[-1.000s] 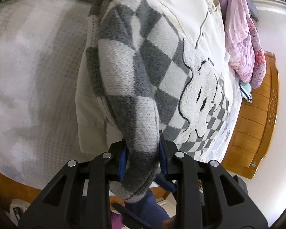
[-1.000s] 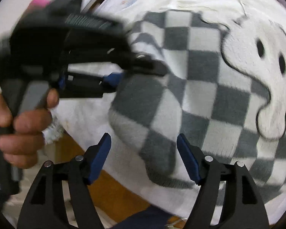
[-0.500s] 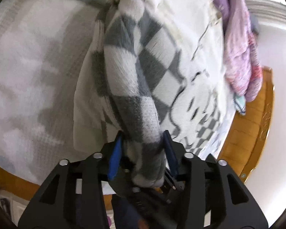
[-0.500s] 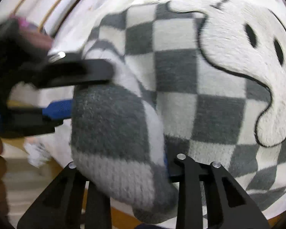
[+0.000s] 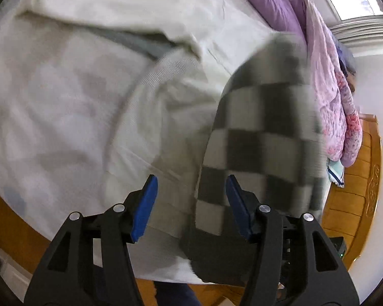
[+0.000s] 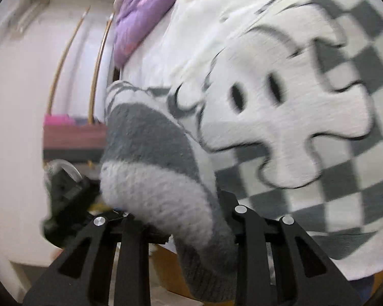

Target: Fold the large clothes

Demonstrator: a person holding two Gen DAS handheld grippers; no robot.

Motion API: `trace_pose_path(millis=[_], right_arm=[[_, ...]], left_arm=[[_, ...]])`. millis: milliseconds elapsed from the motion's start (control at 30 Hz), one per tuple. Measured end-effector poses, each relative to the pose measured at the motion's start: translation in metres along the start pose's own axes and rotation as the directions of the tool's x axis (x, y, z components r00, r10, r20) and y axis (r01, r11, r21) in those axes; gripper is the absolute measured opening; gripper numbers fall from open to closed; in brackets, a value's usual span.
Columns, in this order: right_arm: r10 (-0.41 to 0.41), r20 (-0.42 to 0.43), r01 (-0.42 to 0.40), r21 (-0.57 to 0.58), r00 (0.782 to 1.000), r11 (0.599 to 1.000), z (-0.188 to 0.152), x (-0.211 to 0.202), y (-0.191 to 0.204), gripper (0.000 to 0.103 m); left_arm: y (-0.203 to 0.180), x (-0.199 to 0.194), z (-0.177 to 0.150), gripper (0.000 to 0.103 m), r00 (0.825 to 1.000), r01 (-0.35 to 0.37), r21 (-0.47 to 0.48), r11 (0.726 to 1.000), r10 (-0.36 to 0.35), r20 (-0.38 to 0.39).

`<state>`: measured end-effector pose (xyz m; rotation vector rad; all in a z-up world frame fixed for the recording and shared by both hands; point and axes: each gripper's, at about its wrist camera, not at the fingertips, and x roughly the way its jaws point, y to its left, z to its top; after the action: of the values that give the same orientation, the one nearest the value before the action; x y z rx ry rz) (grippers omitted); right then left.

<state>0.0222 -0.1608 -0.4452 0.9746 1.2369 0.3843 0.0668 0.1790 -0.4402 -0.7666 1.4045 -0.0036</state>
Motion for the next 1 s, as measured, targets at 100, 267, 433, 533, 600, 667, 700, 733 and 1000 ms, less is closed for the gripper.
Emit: trace_pose_path(millis=[100,267,433,533,600,667,700,733,1000], right_arm=[[0.016,0.040,-0.019,0.061,0.999,0.998,0.010,-0.037,-0.025,0.023],[0.006,0.103,-0.024,0.179,0.995,0.983,0.026,-0.101,-0.086,0.023],[-0.054,0.121,0.023,0.247,0.991,0.969,0.021,-0.126,-0.144,0.022],[-0.049,0.126,0.014,0.263,0.991,0.965,0.015,-0.146,-0.156,0.021],[-0.053,0.138,0.018,0.245,0.989,0.969,0.010,-0.166,-0.157,0.019],[-0.083,0.153,0.042,0.254,0.985,0.966,0.007,-0.186,-0.168,0.018],[-0.096,0.157,0.051,0.267,0.983,0.962,0.009,-0.191,-0.177,0.018],[-0.151,0.158,0.100,0.289,0.976,0.952,0.006,-0.202,-0.193,0.014],[-0.137,0.156,0.107,0.186,0.978,0.977,0.036,-0.215,-0.196,0.022]], left_arm=[[-0.040,0.020,-0.017,0.057,1.000,0.010,0.060,0.998,-0.010,-0.001],[-0.114,0.068,-0.046,0.068,0.999,0.010,0.180,0.984,-0.001,-0.045],[-0.153,0.102,-0.072,0.071,0.997,-0.011,0.259,0.966,0.032,-0.076],[-0.160,0.114,-0.087,0.075,0.994,-0.045,0.296,0.954,0.073,-0.084],[-0.162,0.118,-0.092,0.076,0.993,-0.051,0.300,0.952,0.080,-0.086],[-0.166,0.122,-0.096,0.077,0.991,-0.080,0.322,0.943,0.111,-0.078],[-0.169,0.124,-0.099,0.078,0.989,-0.088,0.325,0.942,0.120,-0.081],[-0.171,0.129,-0.101,0.079,0.987,-0.098,0.328,0.939,0.133,-0.088],[-0.203,0.153,-0.120,0.080,0.961,-0.211,0.479,0.852,0.270,-0.057]])
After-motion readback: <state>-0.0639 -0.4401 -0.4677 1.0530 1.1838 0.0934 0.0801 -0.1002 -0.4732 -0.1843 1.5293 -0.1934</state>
